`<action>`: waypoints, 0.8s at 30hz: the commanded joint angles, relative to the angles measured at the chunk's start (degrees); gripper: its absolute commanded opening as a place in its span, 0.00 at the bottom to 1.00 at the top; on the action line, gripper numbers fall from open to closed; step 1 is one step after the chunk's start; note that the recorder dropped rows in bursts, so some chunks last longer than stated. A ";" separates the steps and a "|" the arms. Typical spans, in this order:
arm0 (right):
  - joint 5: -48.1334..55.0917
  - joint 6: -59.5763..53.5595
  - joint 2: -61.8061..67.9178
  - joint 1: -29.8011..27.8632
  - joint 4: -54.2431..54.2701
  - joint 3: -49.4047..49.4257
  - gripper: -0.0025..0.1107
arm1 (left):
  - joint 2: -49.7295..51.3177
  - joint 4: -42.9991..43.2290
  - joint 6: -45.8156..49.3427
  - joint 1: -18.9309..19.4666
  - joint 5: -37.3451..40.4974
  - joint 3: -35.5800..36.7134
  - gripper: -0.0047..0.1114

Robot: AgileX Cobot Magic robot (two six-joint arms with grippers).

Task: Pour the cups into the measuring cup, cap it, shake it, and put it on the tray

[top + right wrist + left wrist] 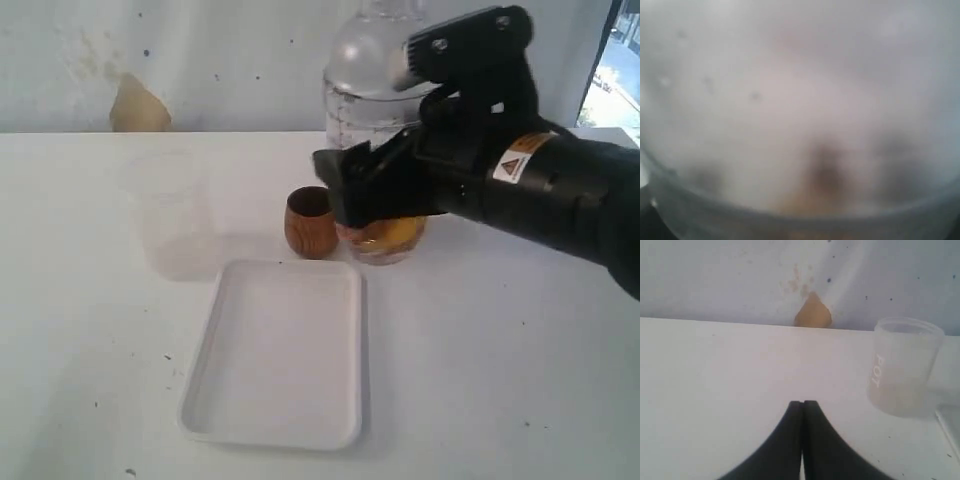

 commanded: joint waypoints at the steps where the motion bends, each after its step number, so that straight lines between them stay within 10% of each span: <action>1: -5.66 4.61 -0.52 -1.49 5.22 -1.14 0.02 | -0.25 0.11 0.02 -0.05 0.12 0.31 0.04; 3: -1.63 3.51 -0.52 3.20 -6.35 -2.22 0.02 | -0.25 0.11 0.02 -0.05 0.12 0.31 0.04; 7: -9.09 3.24 0.14 -0.32 10.86 -2.22 0.02 | -0.25 0.11 0.02 -0.05 0.12 0.31 0.04; 16: -4.96 -3.01 1.29 2.80 0.95 -4.58 0.02 | -0.25 0.11 0.02 -0.05 0.12 0.31 0.04; 20: -7.59 -4.20 1.68 -1.03 17.09 -4.58 0.02 | -0.25 0.11 0.02 -0.05 0.12 0.31 0.04; 24: -2.65 -7.35 2.25 3.51 3.92 -5.18 0.02 | -0.25 0.11 0.02 -0.05 0.12 0.31 0.04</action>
